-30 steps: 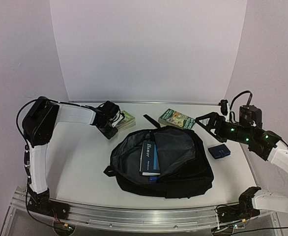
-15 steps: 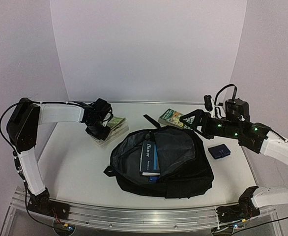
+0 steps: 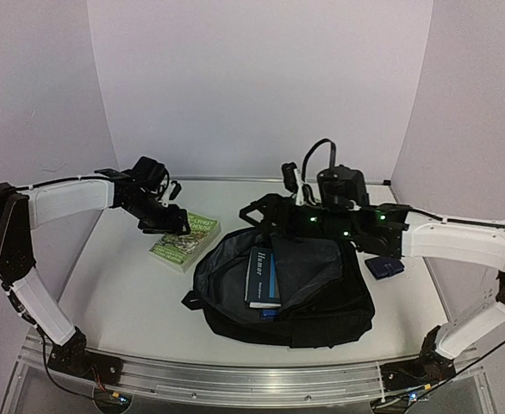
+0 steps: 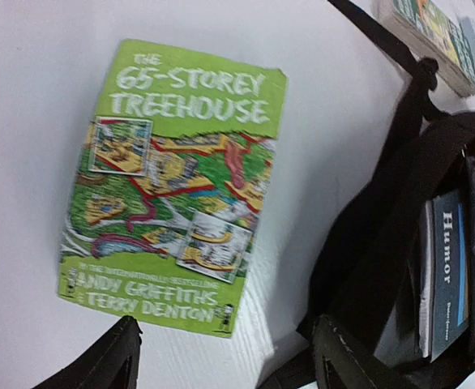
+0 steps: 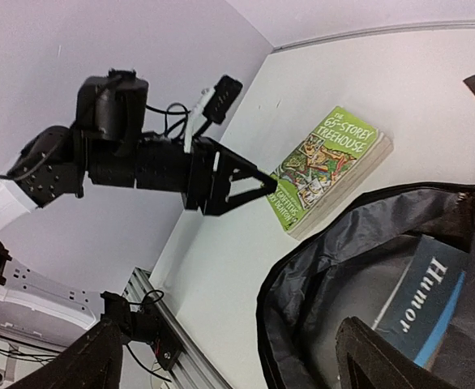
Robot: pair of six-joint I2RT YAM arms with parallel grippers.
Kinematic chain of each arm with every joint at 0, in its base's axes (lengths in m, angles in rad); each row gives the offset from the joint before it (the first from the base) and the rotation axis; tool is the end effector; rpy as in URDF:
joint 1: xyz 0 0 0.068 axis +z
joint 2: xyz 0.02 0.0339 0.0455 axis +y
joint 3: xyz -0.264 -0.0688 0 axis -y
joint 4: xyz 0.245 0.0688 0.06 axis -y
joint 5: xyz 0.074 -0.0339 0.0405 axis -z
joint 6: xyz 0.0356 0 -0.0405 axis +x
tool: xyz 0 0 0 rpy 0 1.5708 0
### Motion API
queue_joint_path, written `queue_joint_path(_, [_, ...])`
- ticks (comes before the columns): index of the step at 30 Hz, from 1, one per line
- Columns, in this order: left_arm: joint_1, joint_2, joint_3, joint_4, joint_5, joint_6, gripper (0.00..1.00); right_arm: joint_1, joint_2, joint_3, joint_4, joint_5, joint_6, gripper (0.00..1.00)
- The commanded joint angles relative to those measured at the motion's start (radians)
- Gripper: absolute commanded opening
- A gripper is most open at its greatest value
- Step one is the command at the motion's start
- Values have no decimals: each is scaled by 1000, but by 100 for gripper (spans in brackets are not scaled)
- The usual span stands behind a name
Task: Pack the student bag
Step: Adjust the book at the center of the board, then pick up the book from the center of the board.
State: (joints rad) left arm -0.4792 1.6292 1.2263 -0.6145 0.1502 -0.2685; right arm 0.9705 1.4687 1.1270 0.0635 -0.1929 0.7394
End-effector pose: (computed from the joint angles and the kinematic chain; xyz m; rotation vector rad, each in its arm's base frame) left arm 0.3008 -0.1623 0.2433 0.3341 2.6223 -0.4592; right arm 0.1914 0.2917 0.3206 -0.3893 2.0416 1.3115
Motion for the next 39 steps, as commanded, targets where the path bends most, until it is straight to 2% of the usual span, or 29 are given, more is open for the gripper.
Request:
queue_joint_path(1, [138,-17,-15,76,141,-34,82,53,154,143,73,88,32,87])
queue_joint_path(7, [217,101,-4,123,290,-39,85,81,391,319,131,81,78,84])
queue_joint_path(11, [231,164,0,144,235,-14,85,81,552,448,129,102,102,84])
queue_joint_path(17, [232,222,-6,200,269,-21,85,75,706,565,80,226,179,82])
queue_joint_path(21, [231,243,-36,217,255,-22,85,64,815,684,20,248,203,79])
queue_joint_path(26, [231,223,-125,270,263,-24,78,52,889,749,-32,296,249,79])
queue_joint_path(32, [232,142,-275,401,400,-94,72,40,926,755,-94,383,287,81])
queue_joint_path(34, [231,114,-310,423,427,-120,70,28,938,749,-100,372,306,81])
queue_joint_path(39, [232,15,-351,390,393,-134,70,-1,980,771,-99,309,313,80])
